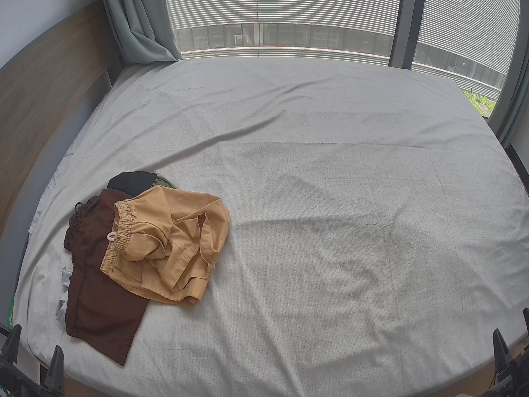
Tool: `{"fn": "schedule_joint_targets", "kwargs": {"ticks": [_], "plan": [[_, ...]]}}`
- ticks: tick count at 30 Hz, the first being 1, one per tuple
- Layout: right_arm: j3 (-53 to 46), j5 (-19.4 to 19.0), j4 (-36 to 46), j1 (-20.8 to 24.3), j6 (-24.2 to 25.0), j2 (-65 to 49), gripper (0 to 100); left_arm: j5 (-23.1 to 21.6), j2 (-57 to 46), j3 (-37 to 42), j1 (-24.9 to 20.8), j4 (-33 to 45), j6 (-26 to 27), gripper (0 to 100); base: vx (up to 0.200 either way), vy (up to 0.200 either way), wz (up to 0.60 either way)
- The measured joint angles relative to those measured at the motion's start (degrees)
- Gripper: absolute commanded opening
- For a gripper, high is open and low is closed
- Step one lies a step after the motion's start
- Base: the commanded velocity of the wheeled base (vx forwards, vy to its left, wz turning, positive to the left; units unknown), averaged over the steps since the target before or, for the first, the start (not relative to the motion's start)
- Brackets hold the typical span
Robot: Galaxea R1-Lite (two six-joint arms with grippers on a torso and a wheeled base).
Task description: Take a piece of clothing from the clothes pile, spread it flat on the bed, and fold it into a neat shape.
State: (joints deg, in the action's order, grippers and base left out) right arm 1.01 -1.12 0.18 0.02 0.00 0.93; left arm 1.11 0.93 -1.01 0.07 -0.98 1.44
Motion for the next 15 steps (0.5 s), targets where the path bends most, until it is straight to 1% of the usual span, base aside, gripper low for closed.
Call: {"fn": "schedule_joint_targets", "kwargs": {"ticks": [4, 7, 10, 15], "plan": [[0.0, 0.0, 0.0, 0.0, 0.1, 0.0, 100, -0.1, 0.0, -2.4, 0.0, -1.2, -0.2, 100, 0.0, 0.0, 0.0], [0.0, 0.0, 0.0, 0.0, 0.1, 0.0, 100, -0.3, 0.0, -4.5, 0.0, 0.4, -0.2, 100, 0.0, 0.0, 0.0], [0.0, 0.0, 0.0, 0.0, 0.1, 0.0, 100, -0.8, 0.0, -5.0, -0.1, 1.9, -0.2, 100, 0.0, 0.0, 0.0], [0.0, 0.0, 0.0, 0.0, 0.1, 0.0, 100, -2.3, 0.0, -5.3, -0.2, 2.1, -0.2, 100, 0.0, 0.0, 0.0]]}}
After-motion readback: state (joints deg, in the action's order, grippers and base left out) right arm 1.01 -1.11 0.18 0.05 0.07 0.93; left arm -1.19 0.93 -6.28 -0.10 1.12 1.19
